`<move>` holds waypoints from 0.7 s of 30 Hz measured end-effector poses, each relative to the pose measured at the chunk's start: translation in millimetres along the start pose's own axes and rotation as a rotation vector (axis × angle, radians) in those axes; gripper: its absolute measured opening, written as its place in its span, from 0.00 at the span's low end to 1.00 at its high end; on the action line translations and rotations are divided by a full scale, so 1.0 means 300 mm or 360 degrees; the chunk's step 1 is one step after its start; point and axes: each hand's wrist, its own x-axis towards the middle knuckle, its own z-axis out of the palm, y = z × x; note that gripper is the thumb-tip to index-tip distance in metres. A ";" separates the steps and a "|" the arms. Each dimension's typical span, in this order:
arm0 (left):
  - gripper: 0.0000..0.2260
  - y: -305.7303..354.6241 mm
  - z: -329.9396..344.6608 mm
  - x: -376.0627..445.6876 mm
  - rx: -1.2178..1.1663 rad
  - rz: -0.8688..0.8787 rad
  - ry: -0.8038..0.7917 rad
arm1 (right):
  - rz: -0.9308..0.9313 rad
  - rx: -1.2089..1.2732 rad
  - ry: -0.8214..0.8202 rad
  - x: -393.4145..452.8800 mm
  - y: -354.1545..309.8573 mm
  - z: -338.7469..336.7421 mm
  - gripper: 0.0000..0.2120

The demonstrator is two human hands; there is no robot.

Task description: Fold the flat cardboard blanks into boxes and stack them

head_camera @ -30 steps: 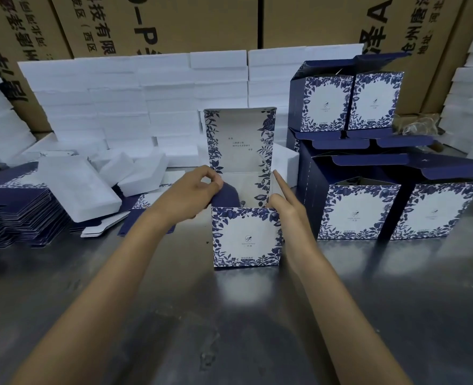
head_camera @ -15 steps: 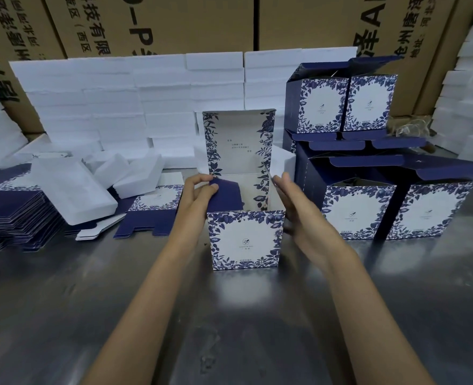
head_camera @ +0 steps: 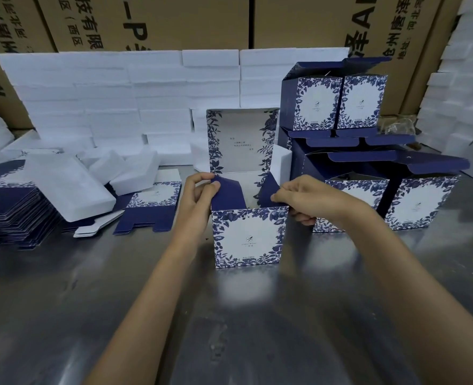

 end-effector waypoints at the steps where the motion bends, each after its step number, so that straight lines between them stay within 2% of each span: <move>1: 0.07 -0.001 -0.003 0.001 -0.0005 0.0007 -0.0010 | 0.0018 0.0023 -0.0017 0.003 -0.003 -0.004 0.23; 6: 0.07 0.001 -0.012 0.001 0.0010 0.0026 -0.0048 | 0.0001 0.0093 0.0082 0.025 -0.013 0.005 0.26; 8: 0.07 0.000 -0.015 0.000 0.0044 0.0039 -0.0044 | 0.0006 0.0109 -0.0031 0.022 -0.011 -0.002 0.29; 11: 0.07 0.000 -0.019 -0.003 0.0048 0.0034 -0.0066 | 0.0085 0.0063 -0.0158 0.021 -0.032 -0.038 0.27; 14: 0.07 0.004 -0.021 -0.010 0.0028 0.0020 -0.0100 | 0.0073 0.0014 -0.0047 0.036 -0.045 -0.036 0.26; 17: 0.10 0.005 -0.027 -0.009 0.0036 -0.0002 -0.0097 | 0.0030 0.0214 0.0027 0.049 -0.022 -0.006 0.26; 21: 0.10 0.009 -0.035 -0.008 -0.0015 -0.0025 -0.0129 | 0.0010 0.0085 0.0115 0.063 -0.033 -0.006 0.23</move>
